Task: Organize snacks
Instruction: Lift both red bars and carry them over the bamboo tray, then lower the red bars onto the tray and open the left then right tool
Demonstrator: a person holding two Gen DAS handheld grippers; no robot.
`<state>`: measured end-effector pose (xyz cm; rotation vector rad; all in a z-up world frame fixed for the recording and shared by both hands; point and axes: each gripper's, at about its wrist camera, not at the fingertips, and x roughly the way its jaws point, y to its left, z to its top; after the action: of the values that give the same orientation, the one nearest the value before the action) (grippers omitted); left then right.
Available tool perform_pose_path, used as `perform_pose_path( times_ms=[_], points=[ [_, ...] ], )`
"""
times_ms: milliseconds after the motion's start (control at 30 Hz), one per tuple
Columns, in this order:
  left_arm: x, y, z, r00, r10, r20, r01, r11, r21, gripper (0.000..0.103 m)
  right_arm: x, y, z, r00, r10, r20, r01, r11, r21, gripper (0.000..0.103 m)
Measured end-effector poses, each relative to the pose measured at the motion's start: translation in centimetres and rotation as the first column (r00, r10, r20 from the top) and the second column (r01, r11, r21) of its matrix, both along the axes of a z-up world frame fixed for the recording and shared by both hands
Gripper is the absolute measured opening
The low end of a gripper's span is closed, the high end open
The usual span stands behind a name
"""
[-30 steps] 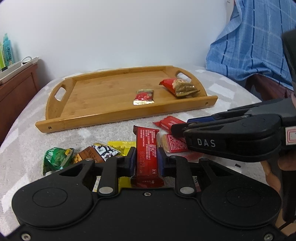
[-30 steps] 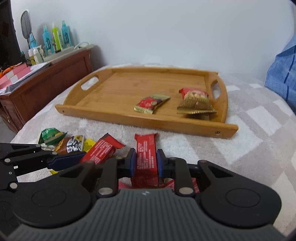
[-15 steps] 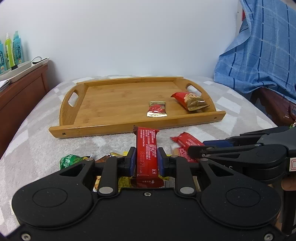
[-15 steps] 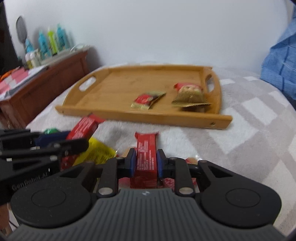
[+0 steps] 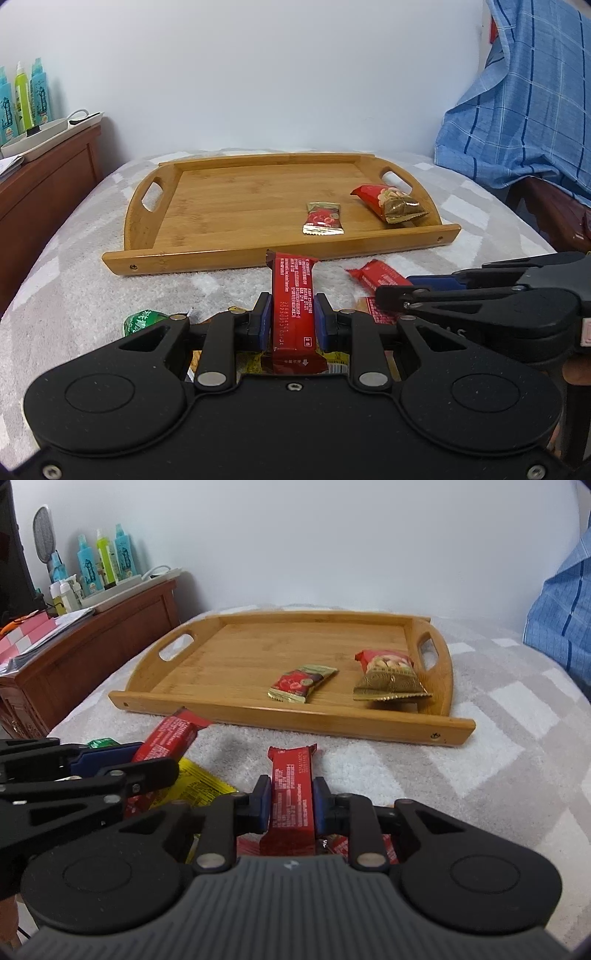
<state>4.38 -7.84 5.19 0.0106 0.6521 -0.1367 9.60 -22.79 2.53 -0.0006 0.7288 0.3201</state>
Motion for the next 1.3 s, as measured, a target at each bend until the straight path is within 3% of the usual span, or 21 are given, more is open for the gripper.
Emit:
perform_pose_path(
  times_ms=[167, 400, 733, 1033, 1300],
  points=[
    [0.6, 0.8, 0.5, 1.0, 0.014, 0.011, -0.014, 1.0, -0.007, 0.023, -0.3, -0.2, 1.2, 0.999, -0.027, 0.044, 0.024, 0.998, 0.054, 0.027],
    [3.4, 2.7, 2.0, 0.998, 0.046, 0.035, -0.045, 0.998, -0.042, 0.023, 2.1, -0.2, 3.4, 0.996, -0.062, 0.066, 0.044, 0.97, 0.239, 0.027],
    [9.3, 5.0, 2.4, 0.995, 0.097, 0.026, -0.094, 0.99, -0.107, 0.023, 9.4, 0.7, 2.2, 0.995, -0.091, -0.05, 0.103, 0.905, 0.413, 0.027],
    [13.4, 4.8, 0.2, 0.993, 0.112, -0.02, -0.114, 0.99, -0.082, 0.023, 13.6, 1.6, -0.6, 0.983, -0.139, -0.117, 0.176, 0.892, 0.417, 0.027],
    [14.6, 4.1, -1.5, 0.994, 0.11, -0.025, -0.111, 0.993, -0.04, 0.023, 14.3, 1.6, -1.9, 0.977, -0.143, -0.157, 0.194, 0.899, 0.393, 0.027]
  ],
)
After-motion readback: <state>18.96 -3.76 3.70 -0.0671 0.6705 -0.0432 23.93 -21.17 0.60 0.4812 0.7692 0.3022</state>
